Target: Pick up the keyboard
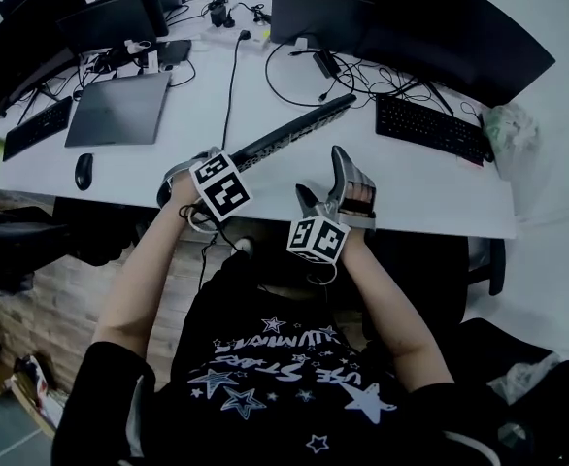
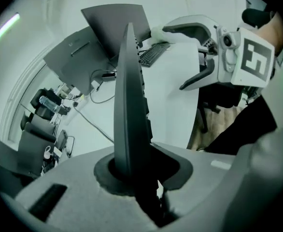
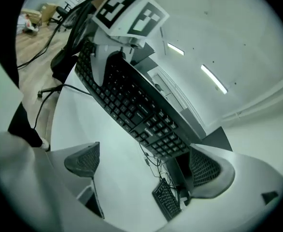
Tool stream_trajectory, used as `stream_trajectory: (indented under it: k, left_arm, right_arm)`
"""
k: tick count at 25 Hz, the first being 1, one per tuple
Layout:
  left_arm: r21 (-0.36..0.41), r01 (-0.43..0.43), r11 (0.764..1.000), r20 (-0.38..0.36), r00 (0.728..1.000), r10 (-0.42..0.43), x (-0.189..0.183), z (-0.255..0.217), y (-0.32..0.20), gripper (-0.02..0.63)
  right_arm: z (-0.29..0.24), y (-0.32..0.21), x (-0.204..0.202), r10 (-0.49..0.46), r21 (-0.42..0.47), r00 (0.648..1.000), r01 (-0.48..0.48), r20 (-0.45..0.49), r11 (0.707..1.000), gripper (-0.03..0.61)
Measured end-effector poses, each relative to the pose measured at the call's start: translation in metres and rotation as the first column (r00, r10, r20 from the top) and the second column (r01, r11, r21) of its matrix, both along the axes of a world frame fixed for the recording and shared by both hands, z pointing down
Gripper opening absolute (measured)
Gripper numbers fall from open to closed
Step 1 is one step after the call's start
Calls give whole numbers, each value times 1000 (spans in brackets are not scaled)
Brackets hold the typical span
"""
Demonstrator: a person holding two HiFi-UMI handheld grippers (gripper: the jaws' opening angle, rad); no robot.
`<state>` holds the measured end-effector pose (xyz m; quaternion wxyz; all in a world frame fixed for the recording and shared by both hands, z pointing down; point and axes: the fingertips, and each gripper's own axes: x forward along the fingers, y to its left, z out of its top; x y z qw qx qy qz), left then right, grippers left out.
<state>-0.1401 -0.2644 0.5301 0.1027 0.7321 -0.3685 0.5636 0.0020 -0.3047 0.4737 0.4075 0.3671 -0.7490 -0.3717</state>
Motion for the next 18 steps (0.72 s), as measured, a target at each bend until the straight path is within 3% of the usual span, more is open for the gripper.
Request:
stream_trajectory:
  k: [4,8,9,11,14,18]
  left_arm:
    - [72,110,991,-68,992,-106,4,-13,29,90]
    - [114,227,967,-162,965,-208,6,-24,62,91]
    - [121,254,960,-184,956,-230,6,-27,70,91]
    - [136,305,942,-229,935,-270,8,-33,87,90]
    - [158,381,911,-301,897,-323,11,-42,110,91]
    - [155,464,872,-421,830,-367,19,-52,143,90]
  right_arm:
    - [-10,13,19,62,-61,989,-54,136,997,577]
    - [-21,28,25,95,-142,956,-57,276,988,566]
    - [-24,33,26,102,-159,948,-56,301,986,533]
    - [-28,42,29,115,-183,932,-54,344,982,372]
    - [-35,54,31,133,-212,899,-46,417,976,188]
    - [-39,69,32,164,-271,852,-27,497,962,9]
